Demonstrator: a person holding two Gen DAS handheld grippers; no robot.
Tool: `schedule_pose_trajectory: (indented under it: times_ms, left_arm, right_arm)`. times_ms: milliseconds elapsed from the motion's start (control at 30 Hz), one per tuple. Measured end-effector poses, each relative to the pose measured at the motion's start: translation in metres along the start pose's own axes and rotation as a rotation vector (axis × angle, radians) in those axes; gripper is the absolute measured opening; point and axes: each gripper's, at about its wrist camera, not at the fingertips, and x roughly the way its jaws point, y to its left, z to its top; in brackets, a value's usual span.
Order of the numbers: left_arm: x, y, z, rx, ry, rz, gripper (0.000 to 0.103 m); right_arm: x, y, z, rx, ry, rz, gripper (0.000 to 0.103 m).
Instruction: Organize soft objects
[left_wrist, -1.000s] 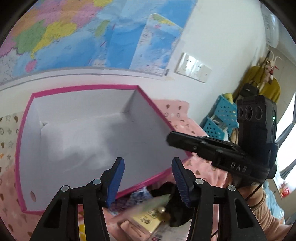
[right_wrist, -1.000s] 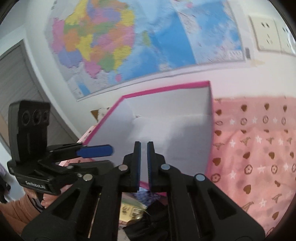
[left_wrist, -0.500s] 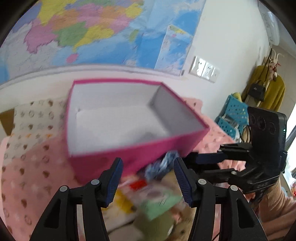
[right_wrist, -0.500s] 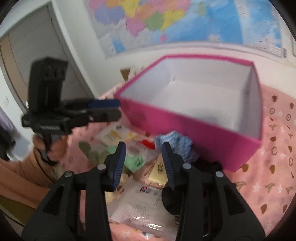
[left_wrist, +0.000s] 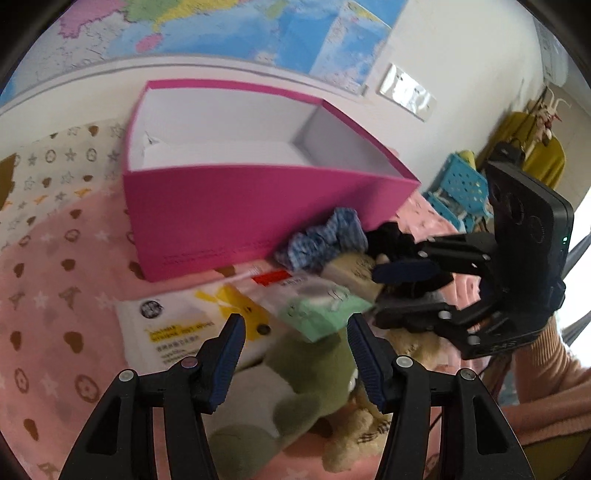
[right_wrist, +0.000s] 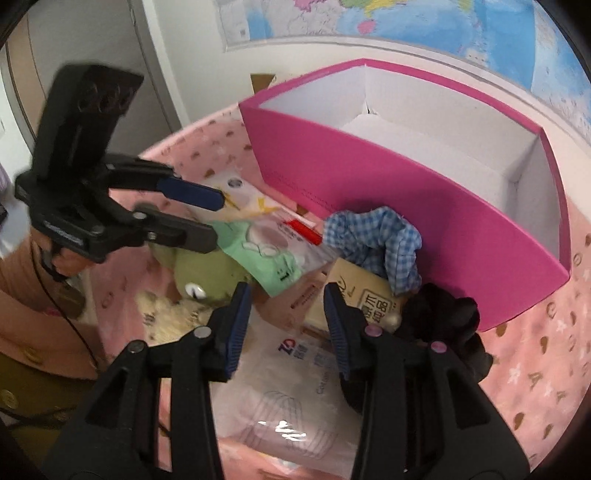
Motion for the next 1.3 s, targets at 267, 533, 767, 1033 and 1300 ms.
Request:
schedule_pose_trajectory:
  times_ms: [267,533,767,1033,1300]
  left_arm:
    - [0.011,0.001,0.004,0.017,0.019,0.001,0.059]
    - [0.004,0.01,0.017,0.078,-0.015,0.039,0.06]
    - [0.006,0.014,0.022,0.112,-0.015,0.023,0.06]
    - [-0.01,-0.001,0.038,0.141,-0.083,-0.022,0.059]
    - [-0.033,-0.036,0.075,0.213,-0.17,-0.099,0.053]
  right_arm:
    - [0.012,0.007,0.014,-0.107,-0.084,-0.065,0.043]
    - [0.03,0.001,0.03,-0.111,-0.111,-0.008,0.029]
    - [0.02,-0.016,0.034,0.009,-0.169,0.08,0.02]
    - [-0.026,-0.022,0.036,0.091,-0.267,0.194,0.012]
    - [-0.083,-0.042,0.045,0.118,-0.39,0.178,0.012]
